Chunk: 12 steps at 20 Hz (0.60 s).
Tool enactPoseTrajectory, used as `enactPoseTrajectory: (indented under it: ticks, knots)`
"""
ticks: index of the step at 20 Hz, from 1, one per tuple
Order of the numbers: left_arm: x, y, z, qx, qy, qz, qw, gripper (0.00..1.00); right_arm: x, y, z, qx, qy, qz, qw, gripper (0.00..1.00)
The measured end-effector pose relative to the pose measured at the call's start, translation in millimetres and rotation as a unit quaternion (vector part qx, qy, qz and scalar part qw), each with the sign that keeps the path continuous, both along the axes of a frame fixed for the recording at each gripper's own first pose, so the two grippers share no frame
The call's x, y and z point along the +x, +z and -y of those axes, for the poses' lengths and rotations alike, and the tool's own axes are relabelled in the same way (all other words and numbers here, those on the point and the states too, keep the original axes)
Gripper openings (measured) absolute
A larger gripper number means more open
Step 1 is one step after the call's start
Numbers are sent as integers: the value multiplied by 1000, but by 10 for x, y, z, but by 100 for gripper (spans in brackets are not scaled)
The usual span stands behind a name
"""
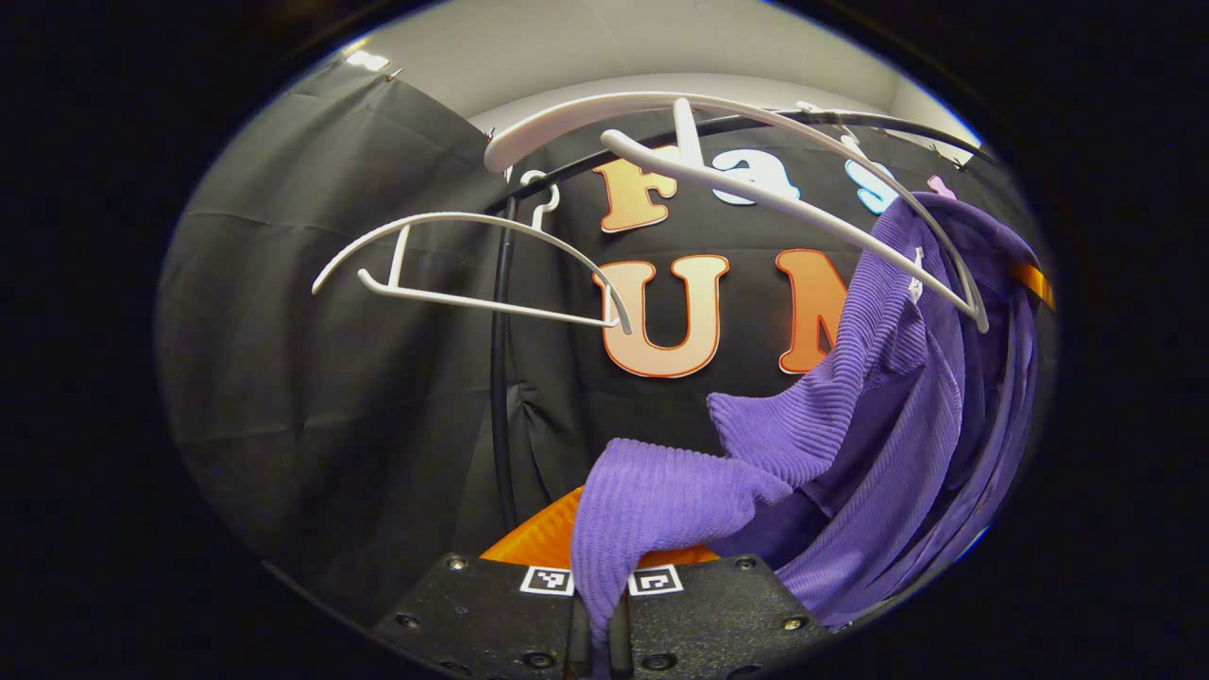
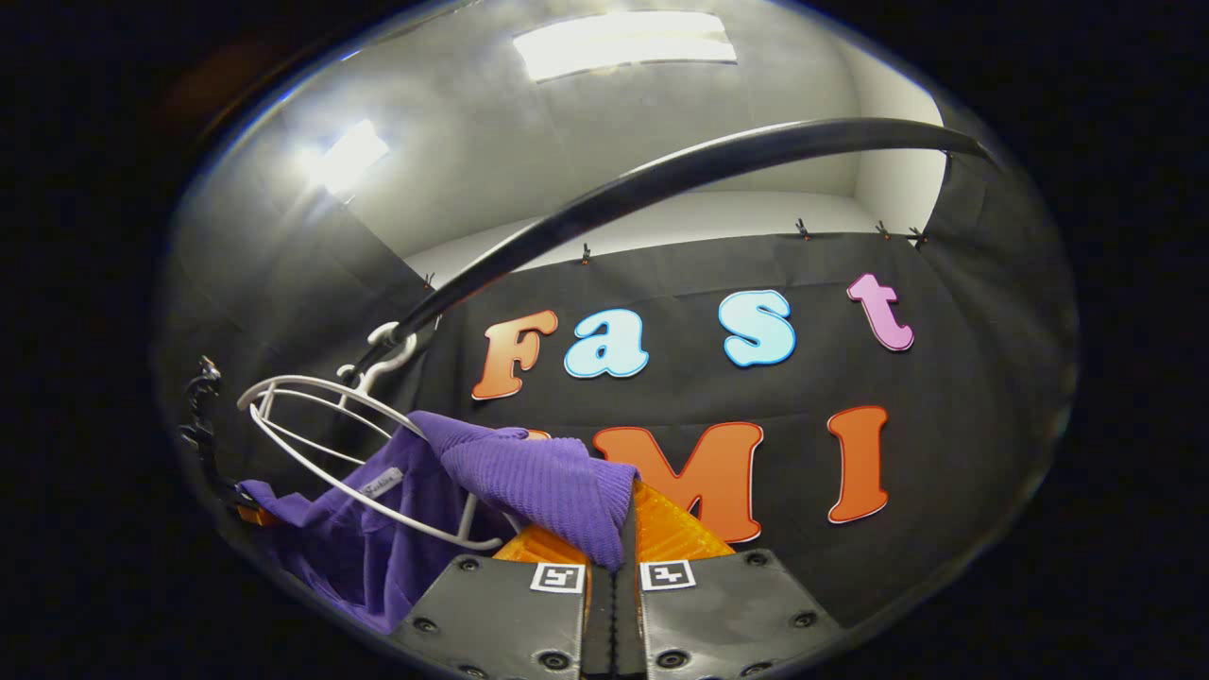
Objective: Grasp the clothes on the hanger with both hands and then place them into the laundry hamper below.
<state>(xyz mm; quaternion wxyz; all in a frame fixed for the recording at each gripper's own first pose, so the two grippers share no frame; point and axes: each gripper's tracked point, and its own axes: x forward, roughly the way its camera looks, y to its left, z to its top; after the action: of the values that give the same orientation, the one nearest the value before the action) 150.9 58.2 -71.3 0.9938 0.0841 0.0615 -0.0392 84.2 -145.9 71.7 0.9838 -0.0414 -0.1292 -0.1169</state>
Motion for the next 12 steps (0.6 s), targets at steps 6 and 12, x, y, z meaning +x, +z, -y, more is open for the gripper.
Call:
enactPoseTrajectory:
  ticks: [6, 12]
  knots:
    - [-165, -134, 88, -21, -3, -12, 1000, 6, 358, -628, 443, 54, -59, -77, 994, 8]
    - [-295, -432, 18, -11, 6, -42, 999, 9, 237, -1361, 759, 136, -86, -152, 975, 8]
